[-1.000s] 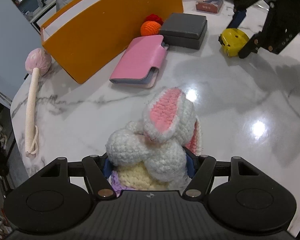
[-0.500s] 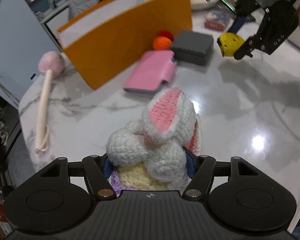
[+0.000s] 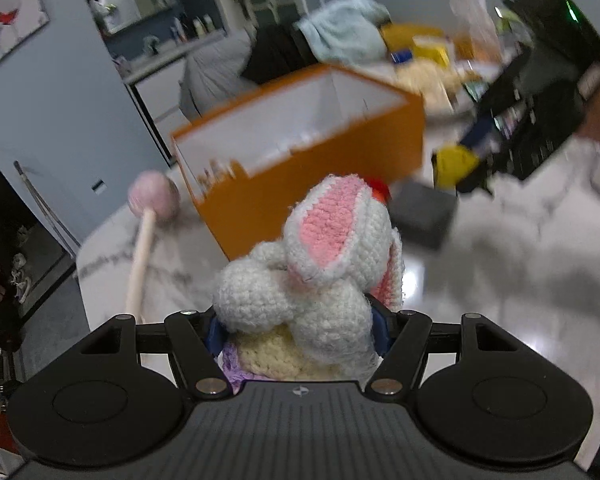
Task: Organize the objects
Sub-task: 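Lift and carry the bunny and tape measure over the orange box with both grippers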
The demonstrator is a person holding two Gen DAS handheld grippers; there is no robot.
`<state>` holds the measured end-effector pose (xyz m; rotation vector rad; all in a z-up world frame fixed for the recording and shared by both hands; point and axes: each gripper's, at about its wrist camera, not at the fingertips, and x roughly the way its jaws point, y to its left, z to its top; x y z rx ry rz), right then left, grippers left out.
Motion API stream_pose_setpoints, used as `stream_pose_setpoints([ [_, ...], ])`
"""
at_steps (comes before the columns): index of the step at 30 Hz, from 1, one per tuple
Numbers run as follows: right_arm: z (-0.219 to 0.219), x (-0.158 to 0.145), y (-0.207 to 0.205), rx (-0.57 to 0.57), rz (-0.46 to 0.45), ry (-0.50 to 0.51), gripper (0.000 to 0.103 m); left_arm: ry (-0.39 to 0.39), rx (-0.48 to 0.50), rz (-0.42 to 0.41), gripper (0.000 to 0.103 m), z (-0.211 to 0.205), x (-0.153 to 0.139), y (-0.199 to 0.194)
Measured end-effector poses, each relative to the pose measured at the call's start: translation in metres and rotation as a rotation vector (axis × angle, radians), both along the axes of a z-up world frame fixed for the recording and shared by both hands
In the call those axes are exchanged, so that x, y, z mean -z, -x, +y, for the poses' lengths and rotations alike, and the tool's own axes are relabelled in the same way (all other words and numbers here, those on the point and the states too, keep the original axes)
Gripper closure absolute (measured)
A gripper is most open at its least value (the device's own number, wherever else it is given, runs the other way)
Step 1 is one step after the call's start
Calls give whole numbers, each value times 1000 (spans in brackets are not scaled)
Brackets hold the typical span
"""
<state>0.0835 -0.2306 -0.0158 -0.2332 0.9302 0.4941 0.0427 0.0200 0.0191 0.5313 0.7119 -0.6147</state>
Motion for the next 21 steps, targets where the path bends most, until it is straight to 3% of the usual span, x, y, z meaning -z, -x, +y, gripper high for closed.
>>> stream_pose_setpoints([
  [13,2,-74,-64,30,-155,-80,51,52,-103,-58,26,-41,-34,-87],
  [16,-1,-79,-92,73,-165,-84,51,71,-147,-53,26,-54,-36,-113],
  [21,-17,-66,-135,172,-149,-114,51,39,-194,-59,26,-80,-28,-145],
])
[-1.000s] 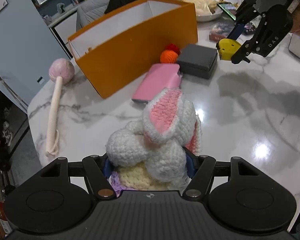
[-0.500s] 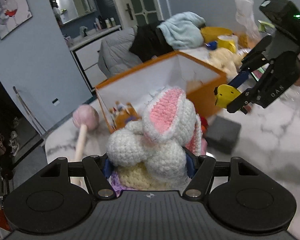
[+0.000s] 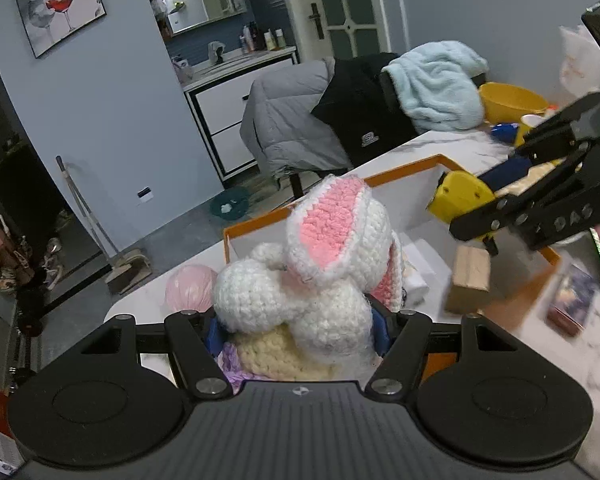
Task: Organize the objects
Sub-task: 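Lift and carry the bunny and tape measure over the orange box with both grippers, then open both grippers to drop the bunny and tape measure into the orange box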
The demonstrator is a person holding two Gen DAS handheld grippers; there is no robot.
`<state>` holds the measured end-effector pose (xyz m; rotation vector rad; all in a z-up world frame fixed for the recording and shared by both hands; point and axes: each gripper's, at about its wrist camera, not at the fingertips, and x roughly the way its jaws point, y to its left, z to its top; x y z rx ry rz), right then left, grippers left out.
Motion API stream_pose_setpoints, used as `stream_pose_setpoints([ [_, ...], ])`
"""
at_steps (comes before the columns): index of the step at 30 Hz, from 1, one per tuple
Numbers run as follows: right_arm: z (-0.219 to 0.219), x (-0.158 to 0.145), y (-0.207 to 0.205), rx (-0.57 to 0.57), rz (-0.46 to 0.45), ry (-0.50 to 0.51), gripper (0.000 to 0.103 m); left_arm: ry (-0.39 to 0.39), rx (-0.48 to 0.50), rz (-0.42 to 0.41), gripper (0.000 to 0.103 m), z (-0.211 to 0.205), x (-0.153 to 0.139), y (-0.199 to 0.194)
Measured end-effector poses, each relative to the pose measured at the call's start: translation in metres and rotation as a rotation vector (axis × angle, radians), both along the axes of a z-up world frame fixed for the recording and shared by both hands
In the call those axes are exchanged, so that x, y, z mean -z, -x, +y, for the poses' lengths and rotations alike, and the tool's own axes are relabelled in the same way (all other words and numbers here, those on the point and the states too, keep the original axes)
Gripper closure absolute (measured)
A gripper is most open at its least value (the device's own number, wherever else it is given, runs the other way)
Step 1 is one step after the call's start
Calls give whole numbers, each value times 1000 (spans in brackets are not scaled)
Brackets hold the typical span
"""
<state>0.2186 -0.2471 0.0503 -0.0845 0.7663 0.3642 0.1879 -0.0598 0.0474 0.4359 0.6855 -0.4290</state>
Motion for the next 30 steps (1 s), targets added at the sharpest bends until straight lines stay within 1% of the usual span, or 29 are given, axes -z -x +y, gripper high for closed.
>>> stream_pose_setpoints([
  [5,-9,36,-30,39,61,4,51,-81,-20,23,26,-27,25,-21],
  [11,-14,74,-43,50,110,23,51,-149,2,52,26,-55,49,-33],
  [14,-11,86,-48,47,115,43,51,-233,27,53,26,-68,62,-38],
  [15,-10,88,-50,46,114,42,51,-247,27,51,26,-71,65,-40],
  [19,-6,91,-54,43,99,79,51,-253,-6,59,26,-73,72,-50],
  [21,-6,91,-53,49,99,80,51,-267,-15,70,26,-72,78,-52],
  [23,-7,92,-53,41,104,80,51,-258,-14,77,26,-72,80,-53],
  [28,-7,92,-51,38,104,79,51,-244,-27,80,25,-71,79,-57],
  [30,-6,92,-51,32,100,93,49,-244,-28,84,22,-74,79,-59],
])
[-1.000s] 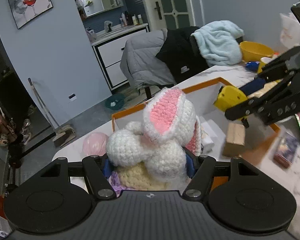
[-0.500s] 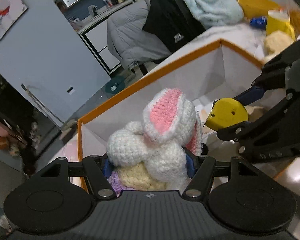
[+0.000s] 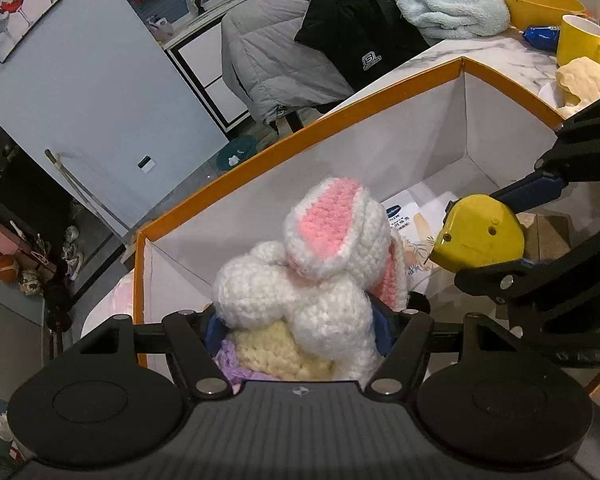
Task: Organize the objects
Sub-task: 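Open both grippers to drop the bunny and tape measure into the orange box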
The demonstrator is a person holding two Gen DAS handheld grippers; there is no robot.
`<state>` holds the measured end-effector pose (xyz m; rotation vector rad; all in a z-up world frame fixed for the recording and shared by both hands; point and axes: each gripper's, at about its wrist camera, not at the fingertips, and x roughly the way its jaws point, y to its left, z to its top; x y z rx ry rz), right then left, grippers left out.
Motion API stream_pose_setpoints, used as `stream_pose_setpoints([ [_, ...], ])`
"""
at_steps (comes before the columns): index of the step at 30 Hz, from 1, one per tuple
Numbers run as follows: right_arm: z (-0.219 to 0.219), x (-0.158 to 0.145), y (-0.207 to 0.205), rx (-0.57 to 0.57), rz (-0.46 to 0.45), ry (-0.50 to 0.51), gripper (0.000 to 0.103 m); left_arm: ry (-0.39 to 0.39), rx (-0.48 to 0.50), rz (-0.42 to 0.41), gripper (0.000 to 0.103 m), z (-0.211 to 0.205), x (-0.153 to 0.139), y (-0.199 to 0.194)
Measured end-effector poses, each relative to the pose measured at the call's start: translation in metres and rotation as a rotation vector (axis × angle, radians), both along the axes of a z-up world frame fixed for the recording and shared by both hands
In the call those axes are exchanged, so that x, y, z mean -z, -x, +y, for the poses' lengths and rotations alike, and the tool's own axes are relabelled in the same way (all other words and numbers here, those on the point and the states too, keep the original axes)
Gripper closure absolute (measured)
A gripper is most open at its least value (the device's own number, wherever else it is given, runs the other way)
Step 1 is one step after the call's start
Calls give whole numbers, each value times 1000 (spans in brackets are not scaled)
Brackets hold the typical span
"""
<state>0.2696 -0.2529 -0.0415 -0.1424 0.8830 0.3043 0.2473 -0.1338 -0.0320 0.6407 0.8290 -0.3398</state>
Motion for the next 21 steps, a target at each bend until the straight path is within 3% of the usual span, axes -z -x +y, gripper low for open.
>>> stream_pose_setpoints([
  [5,0,-1,1,3,-14,0,48,-22,13,-16,21,-4,-1,0],
  [10,0,-1,1,5,-16,-9,48,-31,36,-107,18,-7,-9,8],
  [15,0,-1,2,4,-20,-17,48,-16,15,-142,17,-2,-18,7],
  [18,-1,-1,1,3,-20,-22,48,-27,9,-239,17,0,-22,11],
  [21,-1,-2,2,2,-21,-25,48,-56,-47,-284,18,5,-22,8],
])
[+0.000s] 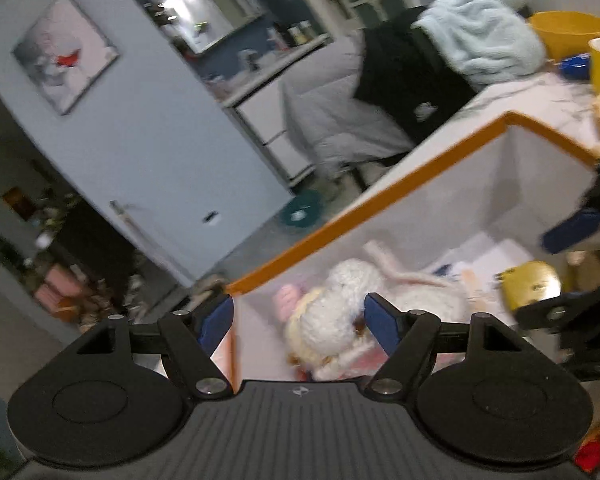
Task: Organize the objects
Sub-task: 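Open both grippers to drop the bunny and tape measure into the orange box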
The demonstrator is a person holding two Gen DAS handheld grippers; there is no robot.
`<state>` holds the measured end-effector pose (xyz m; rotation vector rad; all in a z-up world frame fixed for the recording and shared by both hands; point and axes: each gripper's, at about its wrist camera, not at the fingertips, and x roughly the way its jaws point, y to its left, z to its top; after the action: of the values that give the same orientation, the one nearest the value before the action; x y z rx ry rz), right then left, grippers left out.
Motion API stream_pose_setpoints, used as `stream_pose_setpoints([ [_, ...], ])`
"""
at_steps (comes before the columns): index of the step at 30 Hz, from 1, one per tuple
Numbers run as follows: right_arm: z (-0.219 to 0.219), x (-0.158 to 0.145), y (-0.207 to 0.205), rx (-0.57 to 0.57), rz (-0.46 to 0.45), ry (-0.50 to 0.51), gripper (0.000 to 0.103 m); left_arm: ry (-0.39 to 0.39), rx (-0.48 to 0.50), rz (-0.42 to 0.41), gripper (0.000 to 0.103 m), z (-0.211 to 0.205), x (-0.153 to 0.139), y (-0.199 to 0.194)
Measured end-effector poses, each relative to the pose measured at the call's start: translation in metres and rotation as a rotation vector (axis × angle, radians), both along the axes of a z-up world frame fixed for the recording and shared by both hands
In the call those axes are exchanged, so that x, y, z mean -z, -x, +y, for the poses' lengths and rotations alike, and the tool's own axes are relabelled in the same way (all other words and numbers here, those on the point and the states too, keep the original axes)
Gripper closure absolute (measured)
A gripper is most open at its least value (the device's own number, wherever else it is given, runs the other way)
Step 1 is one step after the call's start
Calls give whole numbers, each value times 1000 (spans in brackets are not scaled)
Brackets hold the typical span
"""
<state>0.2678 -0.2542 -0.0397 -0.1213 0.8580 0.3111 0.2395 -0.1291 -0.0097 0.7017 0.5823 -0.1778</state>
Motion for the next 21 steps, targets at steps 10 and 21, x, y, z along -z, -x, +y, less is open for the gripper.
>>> stream_pose_setpoints([
  [10,-1,0,1,-3,-1,-12,48,152,-88,-157,18,28,-26,6],
  [21,-1,0,3,-7,-11,-17,48,344,-3,-128,15,91,-27,79],
])
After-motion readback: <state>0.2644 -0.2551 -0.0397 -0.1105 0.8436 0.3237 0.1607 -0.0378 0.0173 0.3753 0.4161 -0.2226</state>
